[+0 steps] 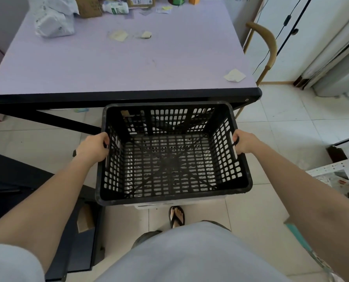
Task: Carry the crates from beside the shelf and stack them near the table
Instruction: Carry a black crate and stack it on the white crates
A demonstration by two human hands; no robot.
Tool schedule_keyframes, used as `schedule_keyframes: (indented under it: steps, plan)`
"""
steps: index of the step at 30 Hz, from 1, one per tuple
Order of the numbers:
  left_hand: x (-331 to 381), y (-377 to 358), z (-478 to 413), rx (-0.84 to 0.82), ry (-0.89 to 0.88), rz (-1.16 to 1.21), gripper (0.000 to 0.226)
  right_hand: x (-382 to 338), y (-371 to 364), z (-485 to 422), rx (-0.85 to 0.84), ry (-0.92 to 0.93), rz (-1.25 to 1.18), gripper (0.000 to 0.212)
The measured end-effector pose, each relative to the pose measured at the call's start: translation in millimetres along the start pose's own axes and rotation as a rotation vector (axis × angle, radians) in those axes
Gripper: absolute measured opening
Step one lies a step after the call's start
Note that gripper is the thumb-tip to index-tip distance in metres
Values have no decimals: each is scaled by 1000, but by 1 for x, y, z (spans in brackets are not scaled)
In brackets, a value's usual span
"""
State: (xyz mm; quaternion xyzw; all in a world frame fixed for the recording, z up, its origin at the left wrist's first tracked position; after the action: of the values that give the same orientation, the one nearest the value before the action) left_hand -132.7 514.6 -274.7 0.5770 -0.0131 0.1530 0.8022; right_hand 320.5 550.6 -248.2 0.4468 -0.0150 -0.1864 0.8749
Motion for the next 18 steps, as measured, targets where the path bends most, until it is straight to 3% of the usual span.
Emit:
schedule_keyframes:
  steps: [9, 18]
  plan:
    - [-2, -7, 20, -55, 21, 112, 47, -4, -8, 35, -26, -41, -25, 45]
    - [-4, -27, 49, 27, -14, 67, 40, 8, -37, 75, 39, -49, 129, 38]
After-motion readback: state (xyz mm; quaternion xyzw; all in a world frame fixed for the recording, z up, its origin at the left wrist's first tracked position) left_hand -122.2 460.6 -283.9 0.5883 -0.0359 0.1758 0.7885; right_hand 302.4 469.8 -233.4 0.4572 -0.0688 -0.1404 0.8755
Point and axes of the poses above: each hand's wrist, its own z-axis away from the middle knuckle, its own y-axis out of the back of the hand, x = y × z, the point moved 2 cm from there along -z, towards the middle knuckle, and after that the axes turned 3 degrees about -y, right-handed, at the moved point
